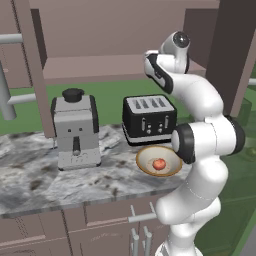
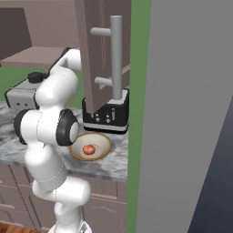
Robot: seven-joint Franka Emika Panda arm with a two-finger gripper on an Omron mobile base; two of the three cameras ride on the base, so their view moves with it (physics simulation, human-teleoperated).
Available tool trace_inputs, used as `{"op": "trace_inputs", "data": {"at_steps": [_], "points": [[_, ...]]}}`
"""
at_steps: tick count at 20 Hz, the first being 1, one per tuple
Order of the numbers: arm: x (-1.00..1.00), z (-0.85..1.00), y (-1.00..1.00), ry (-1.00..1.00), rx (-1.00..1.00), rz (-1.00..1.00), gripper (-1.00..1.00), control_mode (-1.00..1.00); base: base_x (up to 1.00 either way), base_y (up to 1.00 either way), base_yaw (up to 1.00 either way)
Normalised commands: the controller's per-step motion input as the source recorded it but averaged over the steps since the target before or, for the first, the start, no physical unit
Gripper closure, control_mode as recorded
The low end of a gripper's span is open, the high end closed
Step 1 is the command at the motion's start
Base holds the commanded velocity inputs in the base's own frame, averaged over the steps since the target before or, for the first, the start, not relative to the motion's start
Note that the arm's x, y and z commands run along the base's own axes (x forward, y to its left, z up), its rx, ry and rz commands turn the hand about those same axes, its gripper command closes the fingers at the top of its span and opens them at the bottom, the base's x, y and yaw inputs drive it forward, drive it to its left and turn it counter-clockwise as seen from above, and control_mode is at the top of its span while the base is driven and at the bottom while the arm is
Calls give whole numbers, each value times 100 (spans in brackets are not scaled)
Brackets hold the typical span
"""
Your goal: Open the cabinet. Pick the peach and orange from the cabinet and place them into the bowl. Then close the cabinet.
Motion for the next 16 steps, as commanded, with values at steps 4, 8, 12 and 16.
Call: {"op": "trace_inputs", "data": {"at_steps": [4, 8, 12, 16], "points": [[0, -30, 4, 0, -2, 0, -100, -100, 0, 0, 0], [0, -15, 2, 0, -1, 0, 100, -100, 0, 0, 0], [0, 0, 0, 0, 0, 0, 100, -100, 0, 0, 0], [0, 0, 0, 0, 0, 0, 100, -100, 0, 0, 0]]}}
